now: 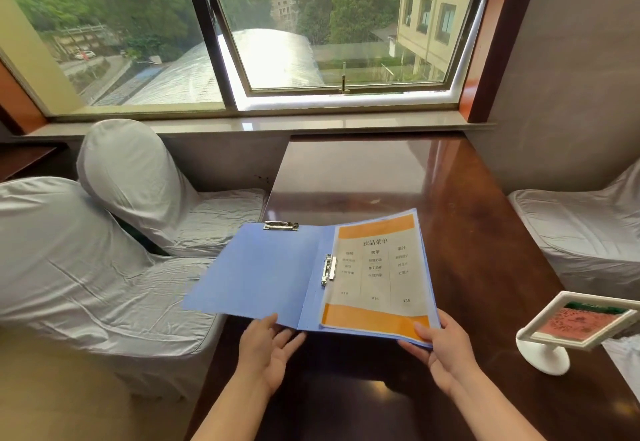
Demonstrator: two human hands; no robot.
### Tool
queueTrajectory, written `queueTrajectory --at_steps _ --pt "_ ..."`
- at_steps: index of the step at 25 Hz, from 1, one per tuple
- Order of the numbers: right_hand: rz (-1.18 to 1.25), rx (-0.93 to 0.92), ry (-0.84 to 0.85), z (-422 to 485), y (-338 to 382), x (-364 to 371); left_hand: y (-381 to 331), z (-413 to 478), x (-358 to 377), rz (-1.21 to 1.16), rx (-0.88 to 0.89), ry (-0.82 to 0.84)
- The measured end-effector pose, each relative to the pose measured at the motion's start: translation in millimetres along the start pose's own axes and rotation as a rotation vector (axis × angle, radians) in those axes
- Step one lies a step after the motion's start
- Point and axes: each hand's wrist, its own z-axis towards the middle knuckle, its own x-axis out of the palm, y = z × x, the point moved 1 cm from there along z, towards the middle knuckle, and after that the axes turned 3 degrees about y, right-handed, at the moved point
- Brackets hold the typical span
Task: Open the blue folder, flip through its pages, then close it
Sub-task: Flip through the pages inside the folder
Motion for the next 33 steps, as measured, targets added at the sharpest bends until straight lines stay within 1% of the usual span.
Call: queueTrajectory --at_steps 2,6,14,18,24,27,31,33 --pt "0.016 -0.016 0.006 2 4 -1 2 -7 -3 -0.071 -0.104 0.012" --pt "-0.005 -0.017 0.024 5 7 -1 4 -13 -2 -0.135 -0.225 0.036" --pt "-0.081 -0.021 0.097 6 21 15 8 0 4 -0.140 -0.303 0.090" --pt "-0.132 -0.025 0.108 9 29 16 10 6 6 -0.134 -0.284 0.109" --pt "-0.157 -0.017 0.124 8 28 18 17 12 2 -0.052 -0.277 0.100" --pt "-0.176 -0.027 0.150 6 28 17 22 14 1 -0.016 -0.222 0.057" --pt "-0.205 -0.049 0.191 2 28 17 27 17 -8 0.001 -0.085 -0.040" --pt "-0.232 -0.078 0.175 -1 28 13 29 17 -13 0.011 -0.081 -0.062"
